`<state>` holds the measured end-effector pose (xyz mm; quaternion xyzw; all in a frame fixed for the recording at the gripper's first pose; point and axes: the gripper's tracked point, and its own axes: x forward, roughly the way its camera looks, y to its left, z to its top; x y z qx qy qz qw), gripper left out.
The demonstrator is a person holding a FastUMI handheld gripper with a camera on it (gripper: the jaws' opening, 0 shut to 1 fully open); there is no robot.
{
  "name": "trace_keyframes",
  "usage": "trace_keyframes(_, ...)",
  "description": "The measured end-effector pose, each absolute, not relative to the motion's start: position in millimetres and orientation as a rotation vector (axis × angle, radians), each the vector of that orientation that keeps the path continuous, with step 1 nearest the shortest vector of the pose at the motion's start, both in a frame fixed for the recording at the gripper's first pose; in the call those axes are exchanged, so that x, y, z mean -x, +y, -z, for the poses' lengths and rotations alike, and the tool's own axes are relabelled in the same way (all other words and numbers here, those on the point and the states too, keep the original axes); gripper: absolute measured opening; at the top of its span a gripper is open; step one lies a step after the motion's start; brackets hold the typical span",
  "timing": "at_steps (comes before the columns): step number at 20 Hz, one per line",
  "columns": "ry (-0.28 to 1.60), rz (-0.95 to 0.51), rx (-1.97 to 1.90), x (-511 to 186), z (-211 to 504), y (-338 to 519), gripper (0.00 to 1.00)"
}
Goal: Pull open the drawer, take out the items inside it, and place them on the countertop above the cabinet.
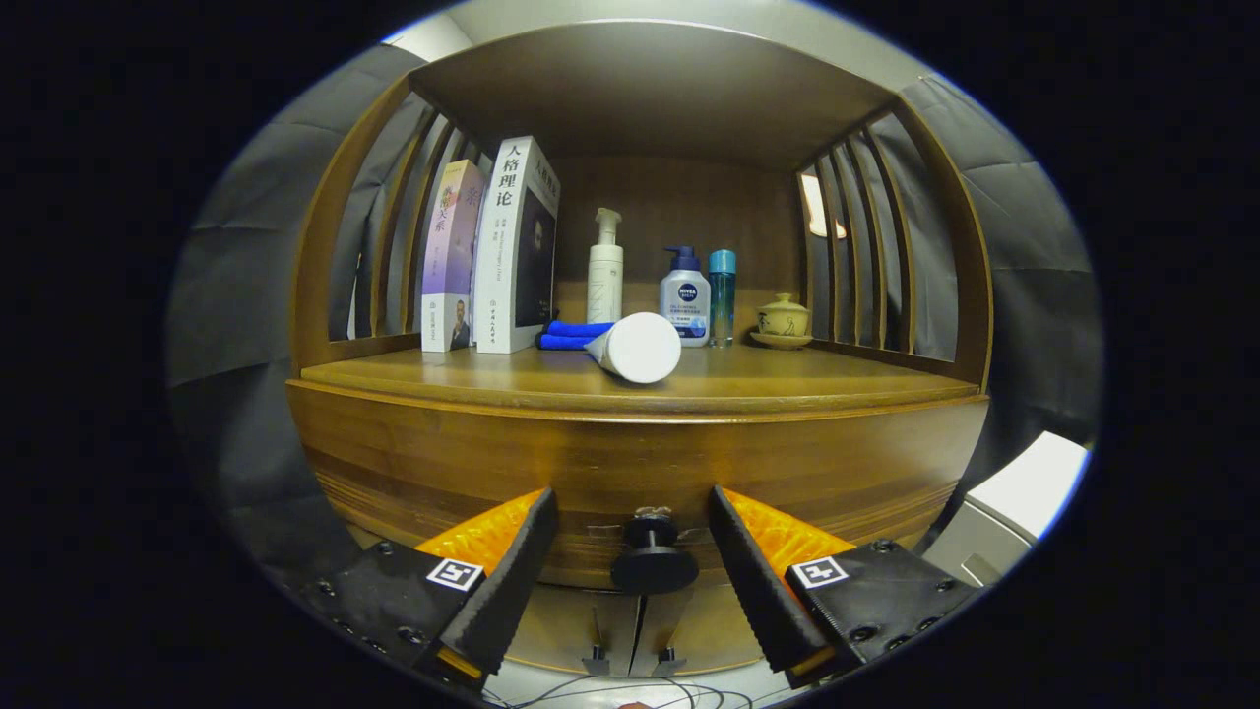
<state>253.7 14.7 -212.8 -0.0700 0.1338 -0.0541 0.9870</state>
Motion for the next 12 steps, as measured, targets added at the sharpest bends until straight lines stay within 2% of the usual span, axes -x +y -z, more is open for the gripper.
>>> trace_keyframes(6, 0.176, 0.045, 0.167, -208, 166, 32, 0.99)
trace_keyframes(12, 0.11, -0.014, 0.171, -109, 126, 42, 1.0)
